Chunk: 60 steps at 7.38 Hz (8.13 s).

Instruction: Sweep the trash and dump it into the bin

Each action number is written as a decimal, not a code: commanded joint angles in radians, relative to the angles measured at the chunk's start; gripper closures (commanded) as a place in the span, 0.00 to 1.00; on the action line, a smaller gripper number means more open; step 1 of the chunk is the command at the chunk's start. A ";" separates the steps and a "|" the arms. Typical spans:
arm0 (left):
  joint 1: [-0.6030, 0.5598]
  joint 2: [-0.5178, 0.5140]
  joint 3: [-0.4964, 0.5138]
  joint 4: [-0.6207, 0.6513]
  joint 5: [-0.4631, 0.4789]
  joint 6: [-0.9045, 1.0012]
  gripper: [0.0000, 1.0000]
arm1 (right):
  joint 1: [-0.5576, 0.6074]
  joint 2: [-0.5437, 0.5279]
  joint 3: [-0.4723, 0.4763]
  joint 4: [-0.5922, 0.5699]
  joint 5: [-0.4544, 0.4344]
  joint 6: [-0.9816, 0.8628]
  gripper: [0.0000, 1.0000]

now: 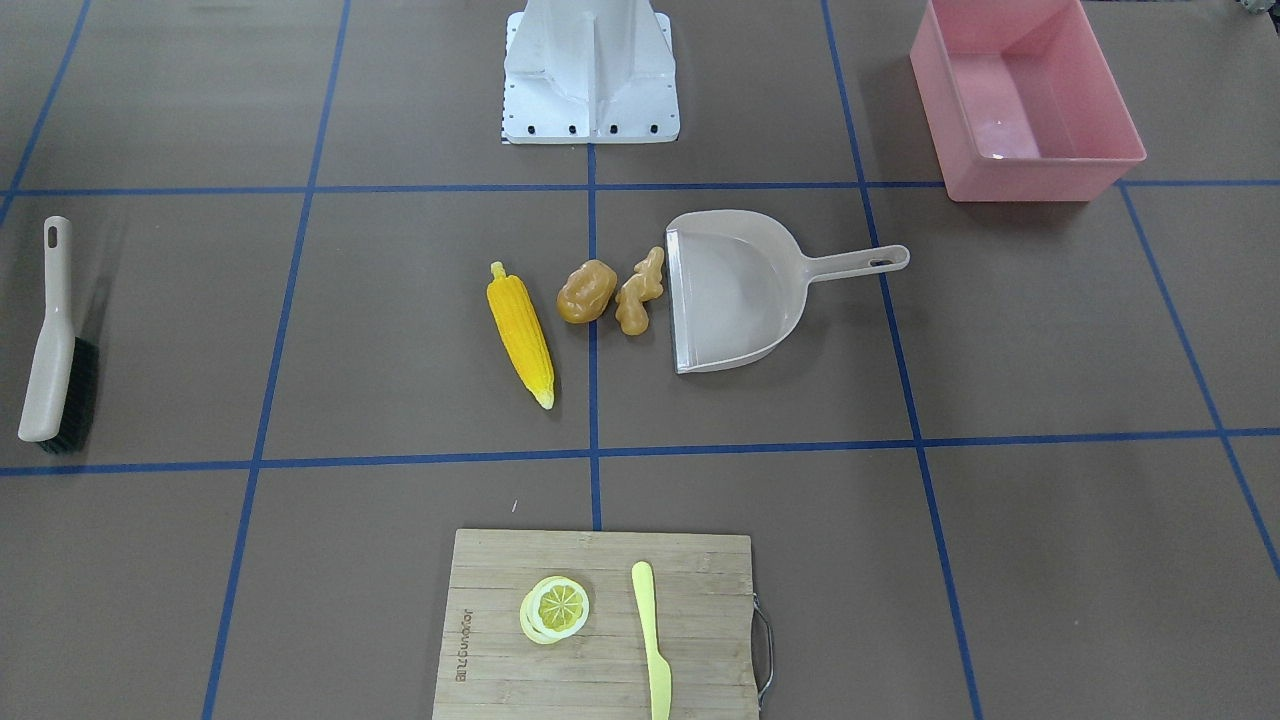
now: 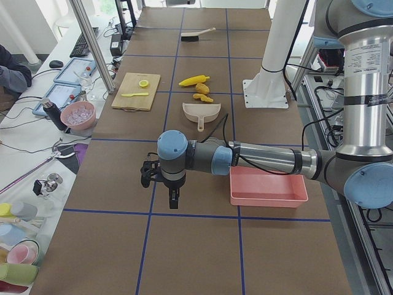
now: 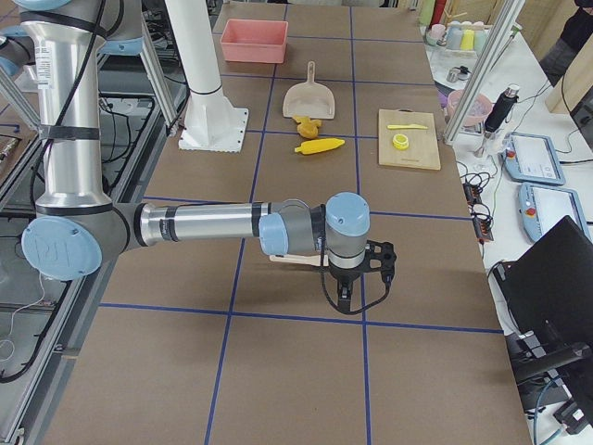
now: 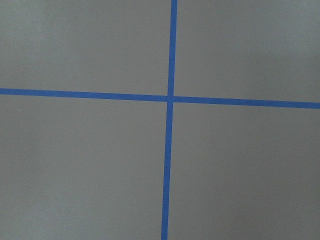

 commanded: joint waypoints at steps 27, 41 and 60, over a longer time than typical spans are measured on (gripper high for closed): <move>0.723 -0.122 -0.259 -0.370 0.348 0.743 0.02 | -0.552 -0.314 0.062 0.643 -0.009 0.522 0.00; 0.887 -0.229 -0.130 -0.387 0.383 0.450 0.02 | -0.524 -0.268 0.070 0.458 -0.055 0.262 0.00; 0.901 -0.190 -0.105 -0.485 0.343 0.421 0.03 | -0.510 -0.247 0.230 0.245 -0.003 0.283 1.00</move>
